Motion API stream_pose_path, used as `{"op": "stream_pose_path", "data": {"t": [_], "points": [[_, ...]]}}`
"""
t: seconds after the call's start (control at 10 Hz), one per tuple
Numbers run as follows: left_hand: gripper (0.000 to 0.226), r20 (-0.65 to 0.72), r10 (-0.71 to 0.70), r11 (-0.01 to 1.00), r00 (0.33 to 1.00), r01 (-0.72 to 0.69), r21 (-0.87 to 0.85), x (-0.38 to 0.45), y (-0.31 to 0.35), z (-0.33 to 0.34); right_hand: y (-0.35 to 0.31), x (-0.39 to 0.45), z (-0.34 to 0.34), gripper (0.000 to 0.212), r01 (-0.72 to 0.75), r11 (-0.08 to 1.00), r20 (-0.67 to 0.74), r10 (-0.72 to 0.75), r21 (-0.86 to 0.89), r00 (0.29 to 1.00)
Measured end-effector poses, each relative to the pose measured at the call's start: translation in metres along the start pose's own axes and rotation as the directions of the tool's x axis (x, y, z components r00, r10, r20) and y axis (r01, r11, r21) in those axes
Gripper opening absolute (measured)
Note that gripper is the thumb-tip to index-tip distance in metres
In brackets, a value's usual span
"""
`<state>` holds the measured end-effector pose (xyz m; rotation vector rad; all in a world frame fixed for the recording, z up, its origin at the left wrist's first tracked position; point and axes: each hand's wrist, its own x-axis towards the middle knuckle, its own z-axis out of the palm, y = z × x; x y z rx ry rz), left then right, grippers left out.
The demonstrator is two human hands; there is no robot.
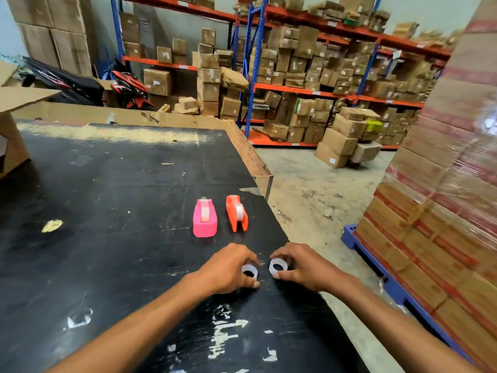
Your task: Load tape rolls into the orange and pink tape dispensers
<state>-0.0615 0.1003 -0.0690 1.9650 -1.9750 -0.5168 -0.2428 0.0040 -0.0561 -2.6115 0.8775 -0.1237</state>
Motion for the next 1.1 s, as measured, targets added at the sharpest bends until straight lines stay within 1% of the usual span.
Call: {"op": "stream_pose_path", "data": {"t": [0.1, 0.2, 0.3, 0.4, 0.5, 0.6, 0.7, 0.8, 0.9, 1.0, 1.1], "points": [[0.041, -0.079, -0.02, 0.997, 0.997, 0.014, -0.082, -0.005, -0.008, -0.003, -0.004, 0.0, 0.006, 0.037, 0.009, 1.0, -0.03, -0.009, 0.019, 1.0], [0.039, -0.15, -0.103, 0.989, 0.983, 0.085, -0.124, -0.019, -0.032, -0.016, -0.022, 0.017, 0.011, 0.033, 0.083, 0.995, -0.022, -0.082, 0.051, 0.996], [0.037, -0.21, -0.201, 0.976, 0.957, 0.176, -0.132, -0.036, -0.068, -0.031, -0.051, 0.044, 0.019, 0.029, 0.188, 0.982, 0.001, -0.188, 0.036, 0.982], [0.041, -0.263, -0.317, 0.947, 0.911, 0.289, -0.141, -0.052, -0.104, -0.05, -0.086, 0.079, 0.025, 0.032, 0.28, 0.958, -0.04, -0.283, -0.062, 0.958], [0.043, -0.303, -0.387, 0.922, 0.871, 0.363, -0.136, -0.062, -0.132, -0.067, -0.118, 0.121, 0.032, 0.034, 0.332, 0.906, -0.052, -0.357, -0.264, 0.933], [0.046, -0.292, -0.422, 0.906, 0.858, 0.406, -0.117, -0.064, -0.146, -0.076, -0.137, 0.153, 0.036, 0.033, 0.325, 0.866, -0.025, -0.361, -0.38, 0.932], [0.048, -0.26, -0.444, 0.895, 0.858, 0.435, -0.096, -0.063, -0.16, -0.083, -0.149, 0.177, 0.041, 0.032, 0.333, 0.841, 0.043, -0.349, -0.427, 0.936], [0.054, -0.223, -0.463, 0.885, 0.858, 0.461, -0.067, -0.061, -0.169, -0.089, -0.156, 0.192, 0.046, 0.034, 0.338, 0.834, 0.115, -0.321, -0.436, 0.94], [0.061, -0.19, -0.477, 0.878, 0.858, 0.477, -0.051, -0.058, -0.177, -0.089, -0.157, 0.201, 0.048, 0.036, 0.352, 0.826, 0.157, -0.315, -0.439, 0.936], [0.063, -0.204, -0.49, 0.869, 0.847, 0.492, -0.048, -0.06, -0.181, -0.092, -0.16, 0.203, 0.046, 0.039, 0.351, 0.837, 0.163, -0.312, -0.419, 0.936], [0.063, -0.244, -0.501, 0.86, 0.83, 0.508, -0.038, -0.061, -0.183, -0.099, -0.162, 0.205, 0.041, 0.042, 0.351, 0.855, 0.139, -0.323, -0.382, 0.936]]}}
